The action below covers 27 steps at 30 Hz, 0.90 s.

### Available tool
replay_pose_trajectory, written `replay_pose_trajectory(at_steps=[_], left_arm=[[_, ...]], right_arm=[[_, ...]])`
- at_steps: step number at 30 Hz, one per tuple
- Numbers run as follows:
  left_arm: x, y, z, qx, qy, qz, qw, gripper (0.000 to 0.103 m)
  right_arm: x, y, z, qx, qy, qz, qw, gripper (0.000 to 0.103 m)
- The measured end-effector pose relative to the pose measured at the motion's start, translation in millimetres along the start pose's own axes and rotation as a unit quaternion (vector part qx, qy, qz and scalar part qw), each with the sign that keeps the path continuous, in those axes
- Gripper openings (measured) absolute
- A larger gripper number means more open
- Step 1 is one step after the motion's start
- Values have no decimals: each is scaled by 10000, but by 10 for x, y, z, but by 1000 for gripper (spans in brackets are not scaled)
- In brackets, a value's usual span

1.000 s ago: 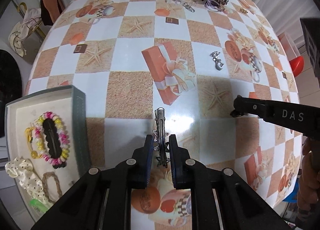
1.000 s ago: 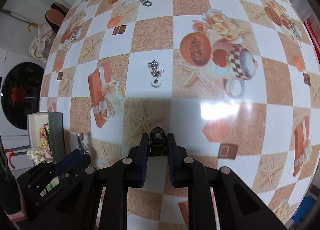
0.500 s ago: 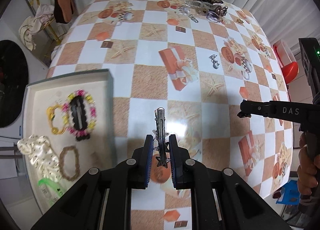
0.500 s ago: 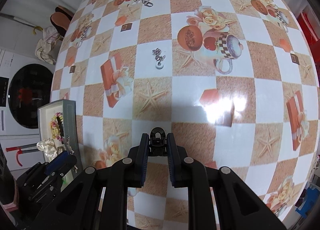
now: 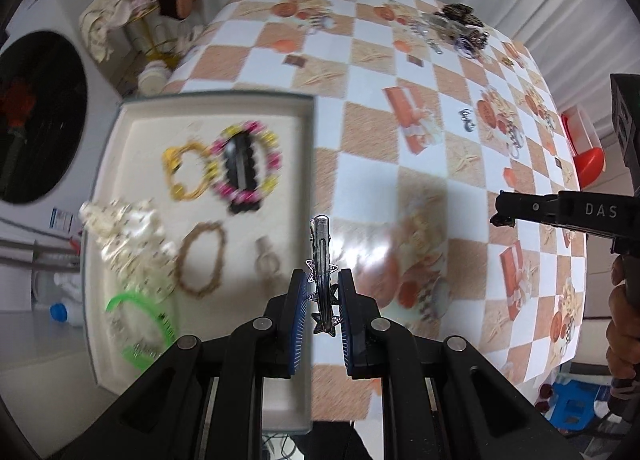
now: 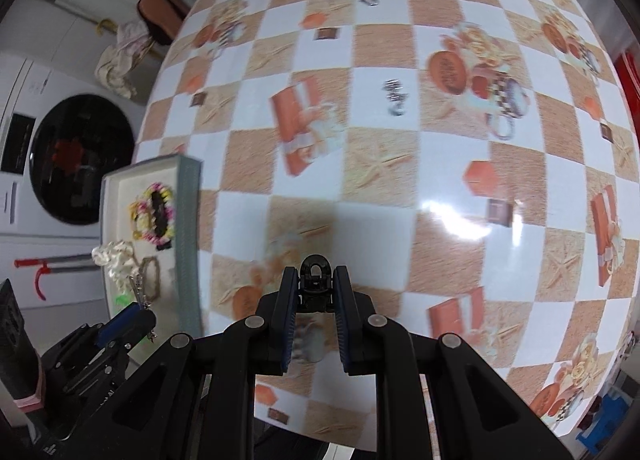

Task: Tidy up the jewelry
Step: 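Carry the silver clip and black claw clip into the tray and open both tools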

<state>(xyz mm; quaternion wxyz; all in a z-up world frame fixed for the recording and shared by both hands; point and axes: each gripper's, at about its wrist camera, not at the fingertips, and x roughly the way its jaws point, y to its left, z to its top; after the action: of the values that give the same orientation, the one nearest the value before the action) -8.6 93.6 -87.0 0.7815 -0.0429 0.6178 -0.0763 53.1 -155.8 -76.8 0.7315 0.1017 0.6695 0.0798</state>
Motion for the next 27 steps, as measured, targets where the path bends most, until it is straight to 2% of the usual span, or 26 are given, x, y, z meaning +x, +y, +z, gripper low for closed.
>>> replay_pose_trajectory(at_steps=[13, 21, 27], left_arm=[[95, 690, -548, -672, 318, 176, 9971, 21], [269, 860, -738, -848, 491, 244, 9949, 21], [399, 890, -782, -856, 548, 364, 9942, 21]], right_arm=[[275, 937, -210, -925, 353, 227, 9948, 19], [592, 1460, -361, -1464, 687, 311, 9863, 19], [887, 1685, -421, -1719, 915, 238, 9806, 19]])
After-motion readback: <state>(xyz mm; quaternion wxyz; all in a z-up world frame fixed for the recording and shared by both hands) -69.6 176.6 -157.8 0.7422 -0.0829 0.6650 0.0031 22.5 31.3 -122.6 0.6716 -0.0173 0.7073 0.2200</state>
